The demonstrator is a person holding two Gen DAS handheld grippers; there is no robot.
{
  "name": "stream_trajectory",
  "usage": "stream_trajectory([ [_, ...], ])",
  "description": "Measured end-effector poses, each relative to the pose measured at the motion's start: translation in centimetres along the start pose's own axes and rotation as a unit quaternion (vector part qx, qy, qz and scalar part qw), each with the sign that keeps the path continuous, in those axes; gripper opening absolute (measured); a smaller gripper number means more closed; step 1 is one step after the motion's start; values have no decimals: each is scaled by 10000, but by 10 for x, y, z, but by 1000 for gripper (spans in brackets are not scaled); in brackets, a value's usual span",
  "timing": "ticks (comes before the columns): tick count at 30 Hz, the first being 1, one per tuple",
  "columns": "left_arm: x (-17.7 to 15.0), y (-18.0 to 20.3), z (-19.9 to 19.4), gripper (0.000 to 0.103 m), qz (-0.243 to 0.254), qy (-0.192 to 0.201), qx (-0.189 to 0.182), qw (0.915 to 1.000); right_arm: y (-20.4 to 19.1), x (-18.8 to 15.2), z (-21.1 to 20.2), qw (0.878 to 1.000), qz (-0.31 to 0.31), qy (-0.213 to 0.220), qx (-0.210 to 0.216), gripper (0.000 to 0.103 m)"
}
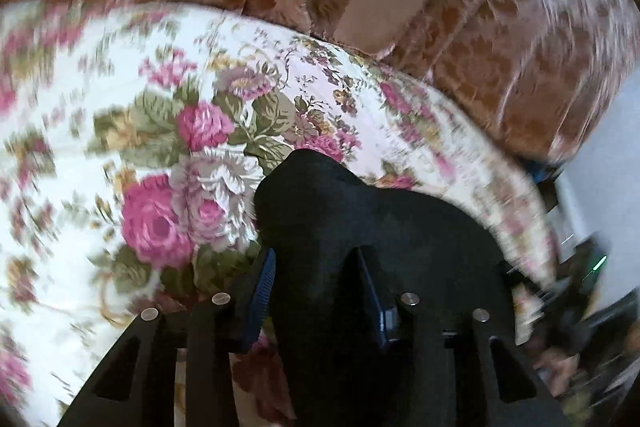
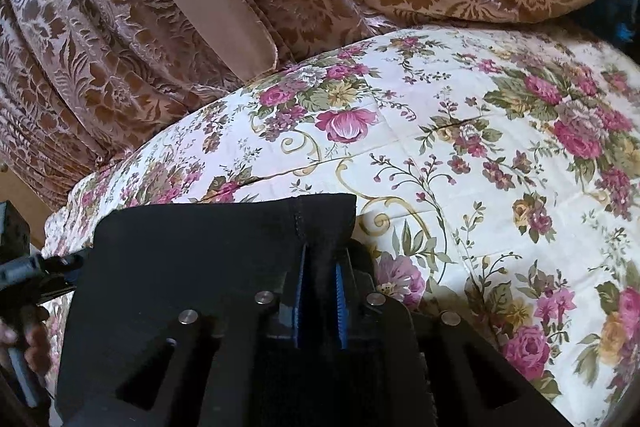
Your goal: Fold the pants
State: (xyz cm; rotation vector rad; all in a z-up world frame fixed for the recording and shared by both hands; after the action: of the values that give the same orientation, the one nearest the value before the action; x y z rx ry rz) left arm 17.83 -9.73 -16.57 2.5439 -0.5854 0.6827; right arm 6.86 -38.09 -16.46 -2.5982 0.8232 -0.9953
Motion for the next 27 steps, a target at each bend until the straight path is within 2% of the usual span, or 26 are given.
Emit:
stream_trajectory([
  [3, -2, 10, 1, 38, 681, 92, 616, 9957, 1, 1, 4, 10000, -10, 6, -5, 14],
  [6, -4, 12, 3, 38, 905, 150, 922, 9915, 1, 1, 7, 10000, -57, 14, -48, 14],
  [10, -4, 13, -9, 38, 863, 270, 1045, 9904, 2, 3, 9, 10000, -25, 16, -13, 17],
  [14, -8, 18, -26, 37, 832, 381, 1084, 9899, 7, 3, 7, 9999, 152, 12, 12, 24],
  [16, -14, 19, -35, 39, 768, 434, 1054, 9905, 10, 3, 6, 9996, 289, -6, 49, 31],
  [18, -18, 20, -40, 44, 725, 462, 1030, 9910, 15, 3, 3, 9988, 471, -33, 96, 47],
  [20, -24, 20, -45, 52, 686, 500, 1010, 9913, 21, 2, 2, 9975, 681, -113, 167, 54],
  [22, -29, 19, -50, 60, 623, 518, 964, 9920, 26, 1, 0, 9959, 845, -191, 256, 57],
  [27, -42, 17, -57, 64, 561, 533, 869, 9932, 27, -6, -9, 9962, 790, -247, 258, 63],
])
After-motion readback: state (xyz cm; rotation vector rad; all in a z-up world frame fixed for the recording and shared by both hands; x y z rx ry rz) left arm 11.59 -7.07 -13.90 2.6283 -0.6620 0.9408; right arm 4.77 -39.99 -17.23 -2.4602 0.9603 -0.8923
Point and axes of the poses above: each gripper's, at about its wrist camera, not at the fingertips, and z roughly the way its jaws point, y to its right, x to its top, the point moved 8 cm from there along z, roughly the way its jaws point, and after that the axes turned 10 degrees about z, right-handed, at the moved point
